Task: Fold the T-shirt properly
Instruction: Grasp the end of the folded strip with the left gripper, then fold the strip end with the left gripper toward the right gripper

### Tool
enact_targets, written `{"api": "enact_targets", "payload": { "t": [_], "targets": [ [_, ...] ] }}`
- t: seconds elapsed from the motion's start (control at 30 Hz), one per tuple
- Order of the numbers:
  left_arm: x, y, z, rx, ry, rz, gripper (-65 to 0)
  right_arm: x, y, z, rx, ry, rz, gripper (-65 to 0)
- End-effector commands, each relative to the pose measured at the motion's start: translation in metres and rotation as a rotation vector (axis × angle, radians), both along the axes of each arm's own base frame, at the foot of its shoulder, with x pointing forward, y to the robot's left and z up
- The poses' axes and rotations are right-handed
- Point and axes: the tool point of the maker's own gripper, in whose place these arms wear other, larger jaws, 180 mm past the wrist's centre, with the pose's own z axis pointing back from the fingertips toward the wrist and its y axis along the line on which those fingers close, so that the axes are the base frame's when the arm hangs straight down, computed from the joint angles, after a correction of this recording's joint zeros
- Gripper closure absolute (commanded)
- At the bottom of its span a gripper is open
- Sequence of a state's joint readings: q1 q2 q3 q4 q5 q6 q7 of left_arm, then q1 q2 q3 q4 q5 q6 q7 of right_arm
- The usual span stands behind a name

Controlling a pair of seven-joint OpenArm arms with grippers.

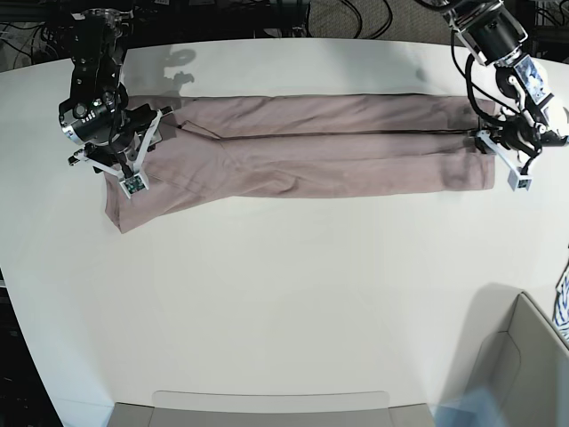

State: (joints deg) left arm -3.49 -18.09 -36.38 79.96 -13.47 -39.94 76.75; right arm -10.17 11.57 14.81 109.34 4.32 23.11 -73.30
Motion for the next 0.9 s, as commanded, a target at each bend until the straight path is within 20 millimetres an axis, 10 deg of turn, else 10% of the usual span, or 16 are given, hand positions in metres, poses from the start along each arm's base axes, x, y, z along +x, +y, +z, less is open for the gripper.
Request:
{"api": "enact_targets", "payload": {
  "t": [0.0,0.3,0.63,0.87],
  "targets": [
    [0.004,0.005,0.004,0.01,-0.009,-0.001,-32.8,0.007,-0.003,0.008,-0.012,-0.032,0.003,-31.0],
    [-0.005,-0.028,-0.035,-0.07,0.069,-0.076,-32.1,0.007,-0.003,0.008,-0.012,-0.032,0.003,-31.0],
    [-0.028,-0.066,-0.067,-0.123,0.199,-0.177,0.0,0.007,-0.003,0.008,-0.013,-0.032,0.003,-31.0],
    [-0.036,-0.058,-0.07,-0.143,0.205,-0.12,0.0,0.007,-0.003,0.008,-0.013,-0.032,0.003,-31.0]
  ]
}}
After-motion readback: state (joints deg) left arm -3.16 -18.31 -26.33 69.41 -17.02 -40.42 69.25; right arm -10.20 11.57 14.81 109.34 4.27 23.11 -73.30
